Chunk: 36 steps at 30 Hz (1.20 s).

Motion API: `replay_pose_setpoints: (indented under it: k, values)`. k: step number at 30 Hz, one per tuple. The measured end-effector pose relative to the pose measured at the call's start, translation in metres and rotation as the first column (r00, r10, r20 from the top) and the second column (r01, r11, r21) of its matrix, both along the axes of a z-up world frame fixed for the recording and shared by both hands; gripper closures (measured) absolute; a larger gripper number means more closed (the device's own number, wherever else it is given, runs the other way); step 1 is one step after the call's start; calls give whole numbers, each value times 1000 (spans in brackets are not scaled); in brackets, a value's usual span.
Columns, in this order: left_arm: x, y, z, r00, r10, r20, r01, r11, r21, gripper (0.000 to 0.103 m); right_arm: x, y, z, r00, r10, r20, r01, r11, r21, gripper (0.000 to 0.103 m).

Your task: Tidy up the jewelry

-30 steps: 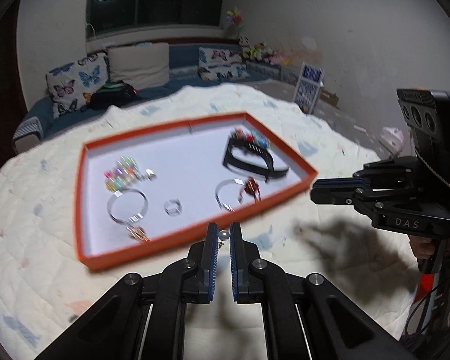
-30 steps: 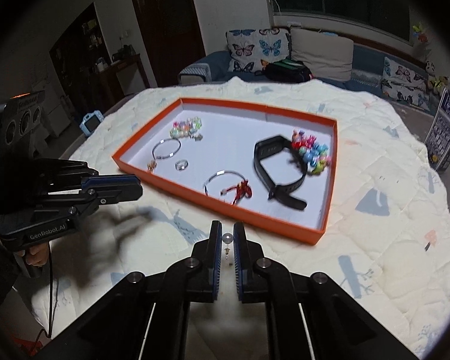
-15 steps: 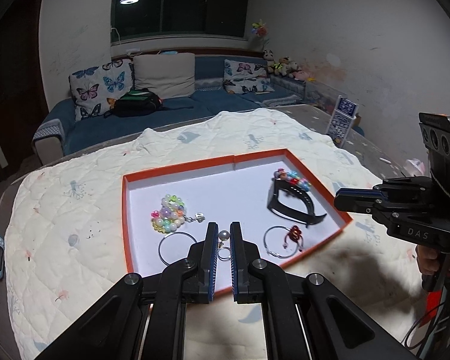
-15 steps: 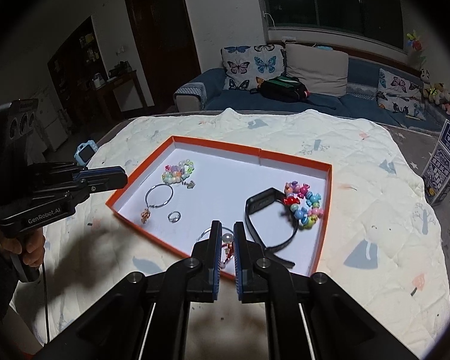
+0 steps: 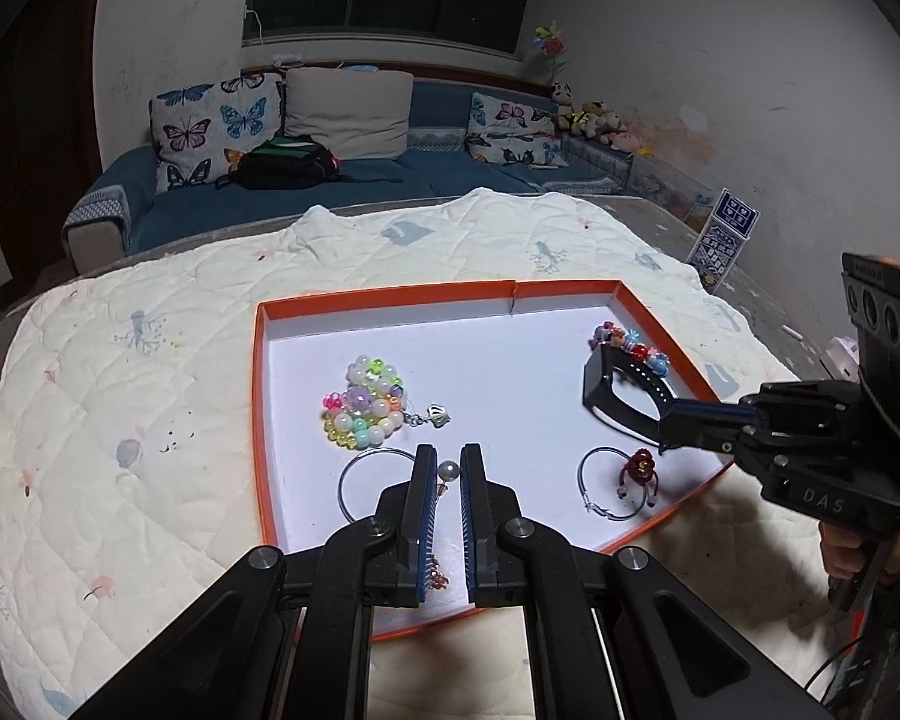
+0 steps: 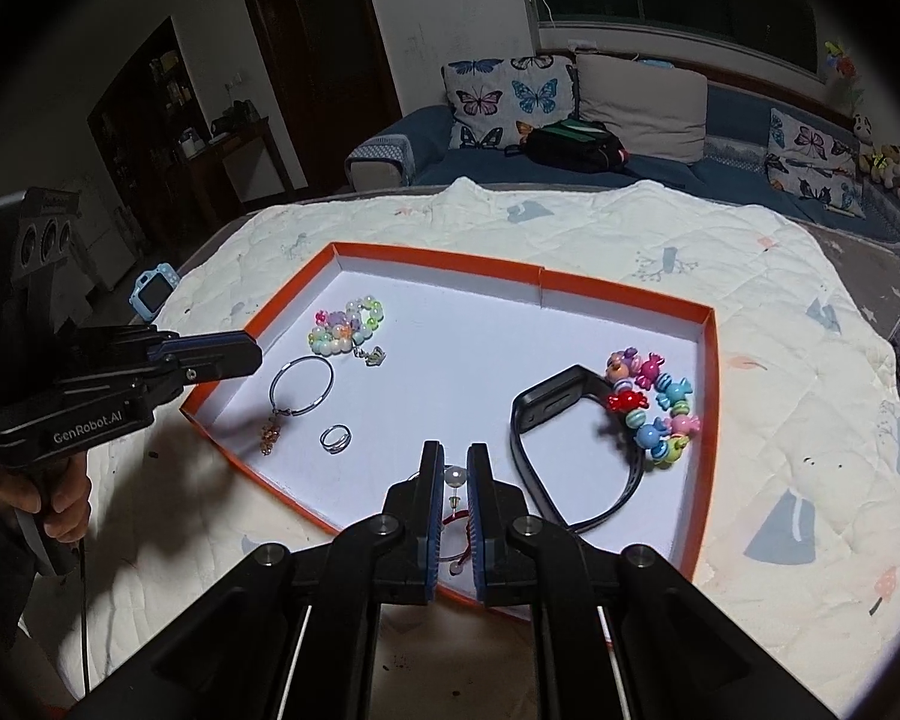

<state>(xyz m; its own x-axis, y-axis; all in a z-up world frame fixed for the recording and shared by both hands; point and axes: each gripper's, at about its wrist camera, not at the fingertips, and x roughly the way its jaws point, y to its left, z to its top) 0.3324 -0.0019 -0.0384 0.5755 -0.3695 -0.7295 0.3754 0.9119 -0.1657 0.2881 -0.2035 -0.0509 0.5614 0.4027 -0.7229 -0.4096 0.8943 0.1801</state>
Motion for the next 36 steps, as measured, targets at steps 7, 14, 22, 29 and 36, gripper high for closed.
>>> replay_pose_setpoints:
  k: [7,14,22,29,36]
  values:
    - [7,6,-6,999,14,-33,-15,1000,-19,94,5,-1,-6,999,-6,-33,6,1000,14,93]
    - [10,7,-11,998,32,-55,-32,999,-4,93,4,-1,-8,999,0,-41,0,1000,8,76]
    - [3,6,-6,998,43,-47,-43,999,10,93,-1,-7,-4,1000,-14,-20,14,1000,2,57]
    - [-17,8,7,997,74,37,-75,997,7,26,-11,-7,0,1000,-3,-1,3,1000,-14,49]
    - [-36,13,24,993,87,82,-88,996,7,22,-21,-12,5,1000,-17,14,17,1000,1,48]
